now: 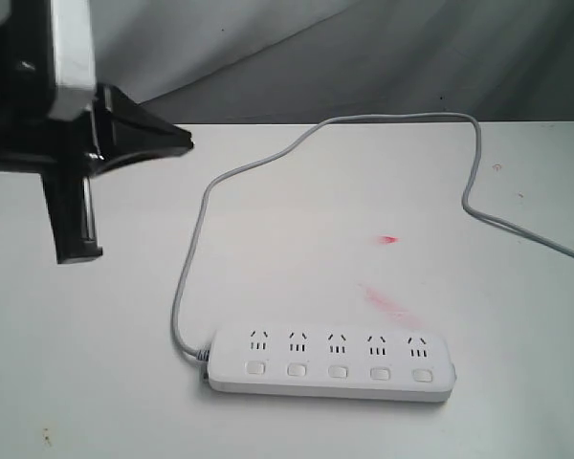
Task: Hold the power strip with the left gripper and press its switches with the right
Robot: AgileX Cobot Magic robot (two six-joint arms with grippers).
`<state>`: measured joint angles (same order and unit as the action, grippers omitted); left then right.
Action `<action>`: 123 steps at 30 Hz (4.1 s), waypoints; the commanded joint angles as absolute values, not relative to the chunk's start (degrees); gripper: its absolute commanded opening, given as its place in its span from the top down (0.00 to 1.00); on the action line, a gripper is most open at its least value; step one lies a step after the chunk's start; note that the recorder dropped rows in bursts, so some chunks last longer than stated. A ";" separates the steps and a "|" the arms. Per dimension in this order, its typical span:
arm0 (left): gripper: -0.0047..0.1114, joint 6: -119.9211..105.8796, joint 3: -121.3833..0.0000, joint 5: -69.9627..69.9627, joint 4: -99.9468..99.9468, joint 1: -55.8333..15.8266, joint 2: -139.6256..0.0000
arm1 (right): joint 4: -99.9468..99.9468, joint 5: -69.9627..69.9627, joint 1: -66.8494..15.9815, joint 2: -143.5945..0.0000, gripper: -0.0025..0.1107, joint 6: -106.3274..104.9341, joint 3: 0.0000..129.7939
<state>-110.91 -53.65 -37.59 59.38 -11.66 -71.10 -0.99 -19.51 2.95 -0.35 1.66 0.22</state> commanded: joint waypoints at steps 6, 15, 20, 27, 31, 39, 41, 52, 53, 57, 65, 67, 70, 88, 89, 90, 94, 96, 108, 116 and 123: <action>0.96 -72.78 -53.67 -37.94 61.54 -11.96 -57.76 | -1.05 -19.16 3.40 0.00 0.98 1.92 0.00; 0.96 -67.63 -53.67 -37.53 61.53 -11.96 -49.84 | -1.05 -19.16 3.40 0.00 0.98 1.92 0.00; 0.96 -67.63 -53.67 -37.45 61.31 -11.96 -47.08 | -1.05 -19.14 3.40 0.00 0.98 1.80 0.00; 0.96 -44.85 -53.67 -31.98 39.48 -11.96 -42.34 | -1.05 -19.14 3.40 0.00 0.98 1.80 0.00; 0.96 -21.32 -53.67 -25.52 20.53 -11.96 -39.94 | -1.05 -19.14 3.40 0.00 0.98 1.91 0.00; 0.96 3.09 -53.67 -20.28 -2.76 -11.96 -34.81 | -1.05 -19.14 3.40 0.00 0.98 1.91 0.00; 0.96 2.96 -53.54 -20.28 -2.76 -11.96 -34.01 | -1.05 -19.14 3.40 0.00 0.98 1.91 0.00; 0.96 -1.34 -53.55 -22.95 1.11 -11.96 -33.63 | -1.05 -19.14 3.40 0.00 0.98 1.91 0.00; 0.96 -1.34 -53.55 -22.95 1.11 -11.96 -33.63 | -1.05 -19.14 3.40 0.00 0.98 1.91 0.00; 0.96 -1.34 -53.55 -23.28 0.85 -11.96 -33.50 | -1.05 -19.14 3.40 0.00 0.98 1.91 0.00; 0.96 -0.73 -47.32 -24.67 0.00 -11.96 -36.87 | -1.05 -19.14 3.40 0.00 0.98 1.91 0.00; 0.96 0.43 -42.30 -19.26 0.00 -11.76 -39.43 | -1.05 -19.14 3.40 0.00 0.98 1.91 0.00; 0.96 2.88 -35.22 -11.84 1.52 -7.41 -37.05 | -1.05 -19.14 3.40 0.00 0.98 1.91 0.00; 0.96 4.38 -5.04 -11.02 1.09 3.45 0.00 | -1.05 -19.14 3.40 0.00 0.98 1.91 0.00; 0.96 4.38 -4.19 -10.54 1.09 3.45 0.00 | -1.05 -19.14 3.40 0.00 0.98 1.91 0.00; 0.96 4.38 -3.35 -10.13 1.09 3.45 0.00 | -1.05 -19.14 3.40 0.00 0.98 1.91 0.00; 0.96 4.48 -0.50 -10.13 1.09 3.45 0.00 | -1.05 -19.14 3.40 0.00 0.98 1.91 0.00; 0.96 4.48 0.00 -10.38 1.09 3.45 0.00 | -1.05 -19.14 3.40 0.00 0.98 1.91 0.00; 0.96 4.34 0.00 -15.39 0.68 3.45 0.00 | -1.05 -19.14 3.40 0.00 0.98 1.91 0.00; 0.96 4.34 0.00 -15.22 0.68 3.45 0.00 | -1.05 -19.14 3.40 0.00 0.98 1.91 0.00; 0.96 4.22 0.00 -15.21 0.68 3.45 0.00 | -1.05 -19.14 3.40 0.00 0.98 1.91 0.00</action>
<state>4.17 -0.29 -15.74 0.84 3.30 -0.20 -0.99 -19.51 2.95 -0.35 1.66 0.22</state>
